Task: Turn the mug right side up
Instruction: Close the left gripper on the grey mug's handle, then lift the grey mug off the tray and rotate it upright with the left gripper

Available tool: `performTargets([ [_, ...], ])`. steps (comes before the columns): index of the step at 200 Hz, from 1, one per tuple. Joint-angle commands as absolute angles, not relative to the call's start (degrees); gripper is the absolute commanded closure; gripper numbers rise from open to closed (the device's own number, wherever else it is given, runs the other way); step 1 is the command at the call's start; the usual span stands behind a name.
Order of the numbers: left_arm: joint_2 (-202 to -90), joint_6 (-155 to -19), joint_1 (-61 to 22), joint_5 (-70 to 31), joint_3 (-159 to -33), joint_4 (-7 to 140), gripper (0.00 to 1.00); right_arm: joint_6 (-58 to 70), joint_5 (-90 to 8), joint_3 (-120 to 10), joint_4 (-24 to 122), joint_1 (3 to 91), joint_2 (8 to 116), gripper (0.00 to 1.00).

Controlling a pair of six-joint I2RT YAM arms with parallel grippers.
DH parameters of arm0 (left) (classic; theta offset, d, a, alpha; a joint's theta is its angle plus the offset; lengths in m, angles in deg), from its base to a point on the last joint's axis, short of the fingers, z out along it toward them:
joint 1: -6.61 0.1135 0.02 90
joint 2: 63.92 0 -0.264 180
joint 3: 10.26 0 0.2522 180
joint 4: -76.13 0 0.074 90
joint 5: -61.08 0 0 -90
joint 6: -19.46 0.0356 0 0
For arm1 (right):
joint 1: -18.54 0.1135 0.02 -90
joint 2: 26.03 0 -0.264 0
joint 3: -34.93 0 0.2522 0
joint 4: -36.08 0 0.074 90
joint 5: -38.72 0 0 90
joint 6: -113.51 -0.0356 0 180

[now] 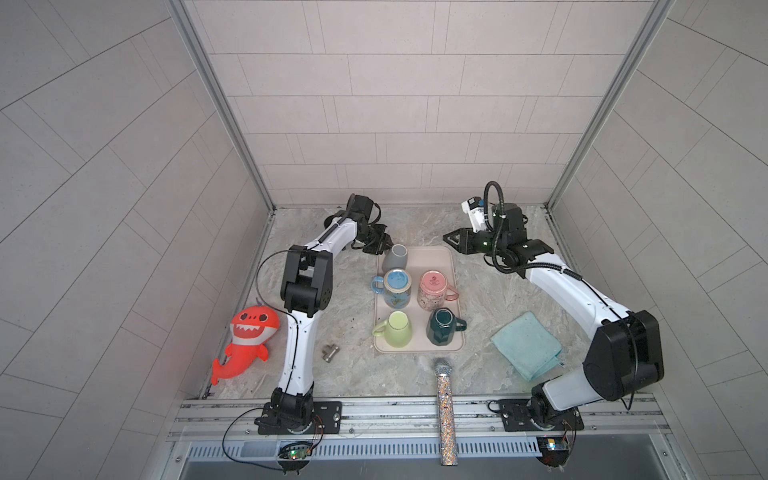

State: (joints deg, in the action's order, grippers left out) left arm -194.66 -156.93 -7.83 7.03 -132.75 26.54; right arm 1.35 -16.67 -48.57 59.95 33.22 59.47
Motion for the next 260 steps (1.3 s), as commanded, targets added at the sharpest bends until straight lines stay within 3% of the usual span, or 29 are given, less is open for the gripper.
performTargets([
  [1, -193.7, -157.6, -8.2, 6.2, -133.1, 28.3, 1.0, 0.9, -16.9, -48.6, 58.9, 33.0, 59.7, 0.67],
  [159, -189.8, -151.6, -8.5, 7.0, -135.7, 33.8, 1.0, 0.0, -16.4, -48.2, 58.8, 33.0, 59.7, 0.67],
  [260, -186.1, -127.7, -9.7, 8.6, -140.1, 34.2, 1.0, 0.2, -16.7, -48.3, 59.5, 33.1, 59.2, 0.67],
])
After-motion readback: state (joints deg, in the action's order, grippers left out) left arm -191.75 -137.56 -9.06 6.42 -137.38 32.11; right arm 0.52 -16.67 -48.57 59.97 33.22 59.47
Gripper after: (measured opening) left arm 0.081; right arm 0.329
